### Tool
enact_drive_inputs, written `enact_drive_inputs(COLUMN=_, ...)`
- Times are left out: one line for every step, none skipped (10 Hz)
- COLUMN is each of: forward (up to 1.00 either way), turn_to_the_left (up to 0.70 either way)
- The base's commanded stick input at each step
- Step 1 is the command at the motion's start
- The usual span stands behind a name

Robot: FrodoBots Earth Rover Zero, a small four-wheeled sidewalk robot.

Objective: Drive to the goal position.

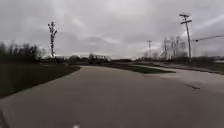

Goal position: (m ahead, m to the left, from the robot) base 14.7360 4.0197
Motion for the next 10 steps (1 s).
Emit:
enact_drive_inputs(forward=1.00, turn_to_the_left=0.00)
enact_drive_inputs(forward=1.00, turn_to_the_left=0.00)
enact_drive_inputs(forward=1.00, turn_to_the_left=0.00)
enact_drive_inputs(forward=1.00, turn_to_the_left=0.00)
enact_drive_inputs(forward=1.00, turn_to_the_left=0.00)
enact_drive_inputs(forward=1.00, turn_to_the_left=0.00)
enact_drive_inputs(forward=1.00, turn_to_the_left=0.01)
enact_drive_inputs(forward=1.00, turn_to_the_left=0.38)
enact_drive_inputs(forward=1.00, turn_to_the_left=0.40)
enact_drive_inputs(forward=1.00, turn_to_the_left=0.11)
